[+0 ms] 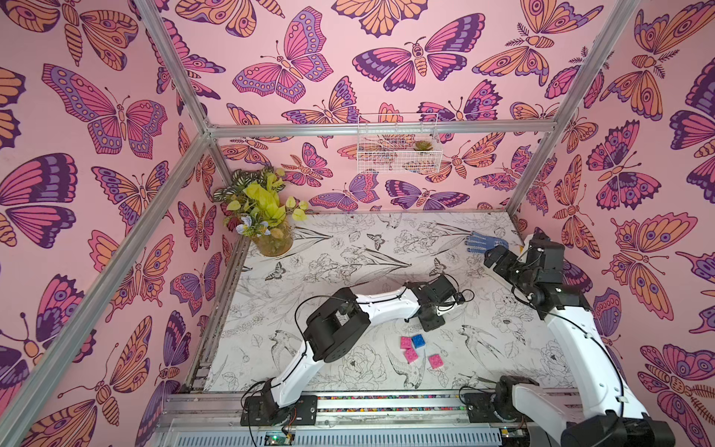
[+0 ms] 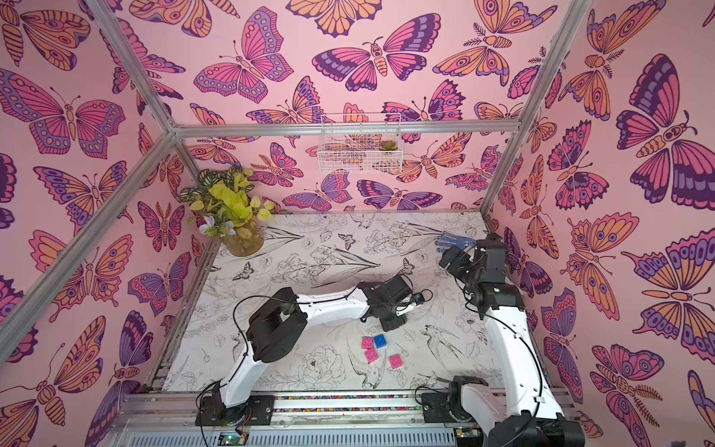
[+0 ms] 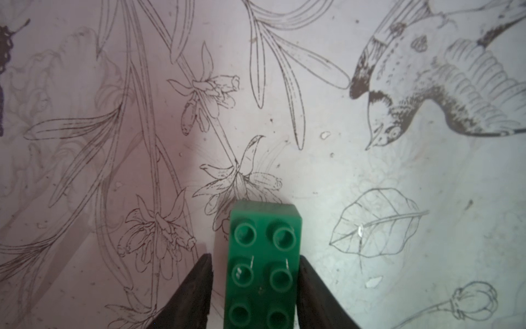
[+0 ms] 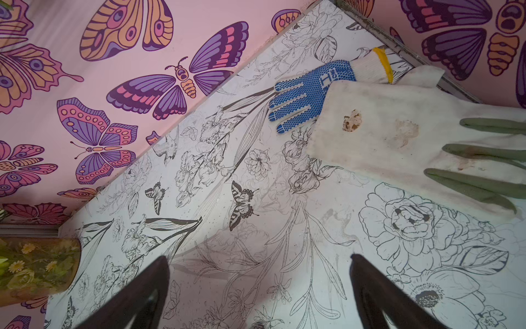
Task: Assemble the letter v with lego
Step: Move the lego brick at the center of the board.
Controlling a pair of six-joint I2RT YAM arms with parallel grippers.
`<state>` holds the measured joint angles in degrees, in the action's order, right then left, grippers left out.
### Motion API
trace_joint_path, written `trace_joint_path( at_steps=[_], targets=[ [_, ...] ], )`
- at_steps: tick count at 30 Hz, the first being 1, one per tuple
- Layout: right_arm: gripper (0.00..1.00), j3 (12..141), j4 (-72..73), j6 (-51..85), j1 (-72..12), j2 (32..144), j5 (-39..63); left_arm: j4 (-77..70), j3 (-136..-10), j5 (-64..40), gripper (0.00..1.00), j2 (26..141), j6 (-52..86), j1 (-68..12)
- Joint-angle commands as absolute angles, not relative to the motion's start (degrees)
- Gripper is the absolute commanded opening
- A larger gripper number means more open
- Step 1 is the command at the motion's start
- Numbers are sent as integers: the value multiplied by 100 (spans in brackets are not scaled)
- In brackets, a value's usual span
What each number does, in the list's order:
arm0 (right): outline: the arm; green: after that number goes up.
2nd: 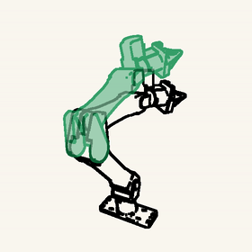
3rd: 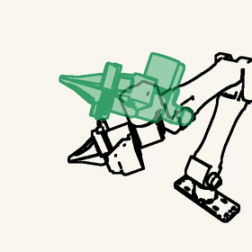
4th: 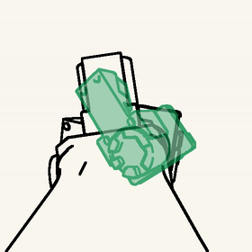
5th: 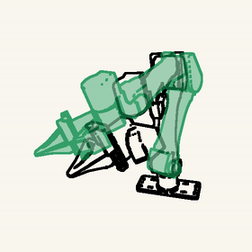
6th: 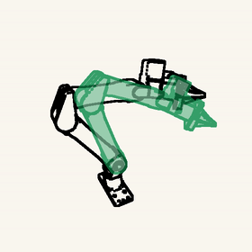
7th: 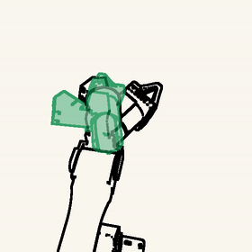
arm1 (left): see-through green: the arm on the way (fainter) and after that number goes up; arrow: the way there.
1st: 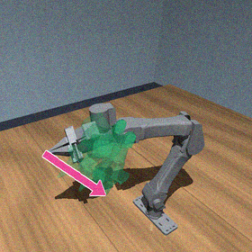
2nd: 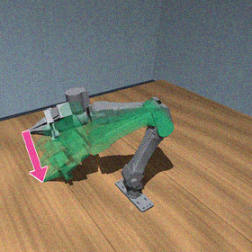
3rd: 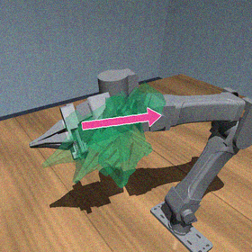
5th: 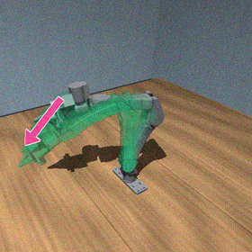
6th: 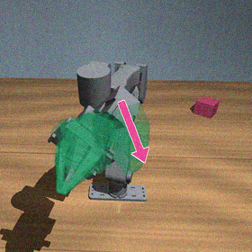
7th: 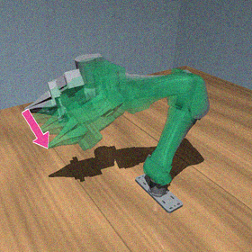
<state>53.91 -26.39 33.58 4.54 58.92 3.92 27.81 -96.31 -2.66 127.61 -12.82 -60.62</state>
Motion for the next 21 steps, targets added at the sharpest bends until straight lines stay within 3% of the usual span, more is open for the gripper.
trace_joint_path(
  at_steps=[1,21],
  targets=[
    [99,5493,-2650,3454,501,5871,427,3161,-9736,-483,43,12854,-1327,-6004],
    [99,5265,-2354,3480,498,5889,754,3623,-9831,-1022,35,12765,-1645,-5387]
  ],
)
